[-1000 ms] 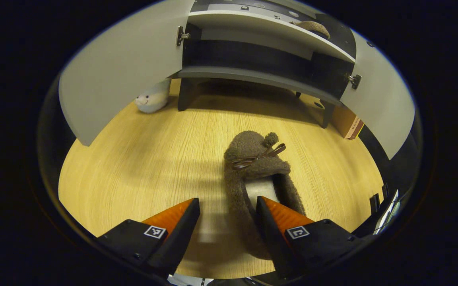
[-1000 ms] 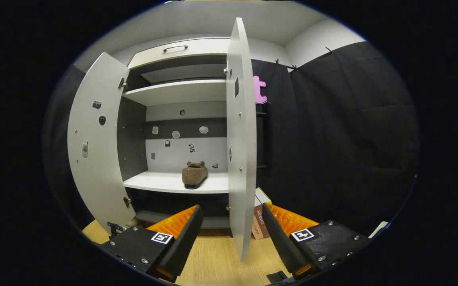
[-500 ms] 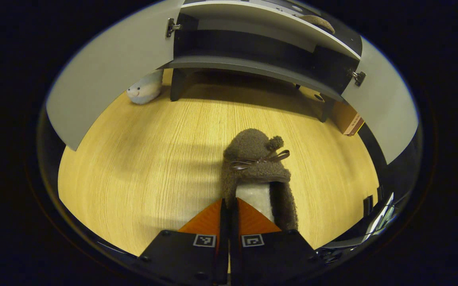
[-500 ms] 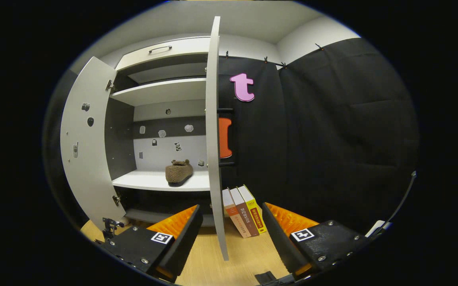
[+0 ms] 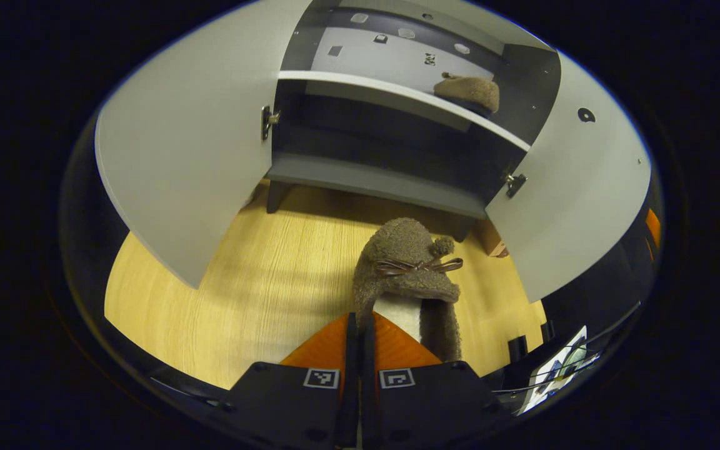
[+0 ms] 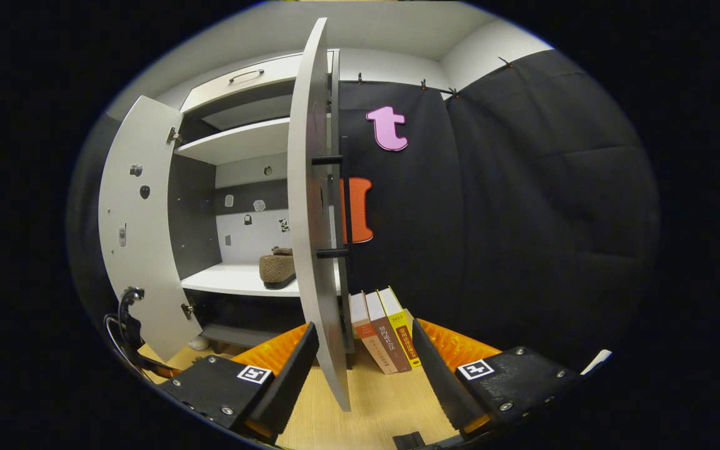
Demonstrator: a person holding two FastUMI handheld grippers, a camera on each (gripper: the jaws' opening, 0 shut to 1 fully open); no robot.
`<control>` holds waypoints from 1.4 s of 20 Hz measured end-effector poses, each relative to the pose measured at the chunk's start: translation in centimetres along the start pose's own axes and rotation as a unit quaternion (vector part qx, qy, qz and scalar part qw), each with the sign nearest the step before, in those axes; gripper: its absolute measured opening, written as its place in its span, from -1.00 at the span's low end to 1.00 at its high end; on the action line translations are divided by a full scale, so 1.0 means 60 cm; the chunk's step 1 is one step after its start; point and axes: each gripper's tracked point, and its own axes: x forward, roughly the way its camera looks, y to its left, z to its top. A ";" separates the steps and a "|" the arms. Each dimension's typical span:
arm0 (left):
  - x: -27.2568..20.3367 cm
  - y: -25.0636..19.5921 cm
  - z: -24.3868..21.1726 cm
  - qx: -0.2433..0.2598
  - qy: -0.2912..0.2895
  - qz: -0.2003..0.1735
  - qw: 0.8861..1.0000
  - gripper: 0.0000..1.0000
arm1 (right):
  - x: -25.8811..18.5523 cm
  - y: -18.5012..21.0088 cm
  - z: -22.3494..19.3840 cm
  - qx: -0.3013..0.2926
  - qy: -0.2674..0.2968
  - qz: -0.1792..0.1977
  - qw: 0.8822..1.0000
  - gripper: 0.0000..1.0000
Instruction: Grab one shoe with the right hand and put it into the shoe cabinet, grab the other shoe with the left hand and put it into the shoe cabinet; then close the right door with the right hand and the left door with the left hand.
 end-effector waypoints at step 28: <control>0.085 -0.030 0.778 -0.013 -0.173 0.023 0.985 -0.82 | 0.050 -0.151 -0.018 0.042 0.020 -0.033 0.998 0.85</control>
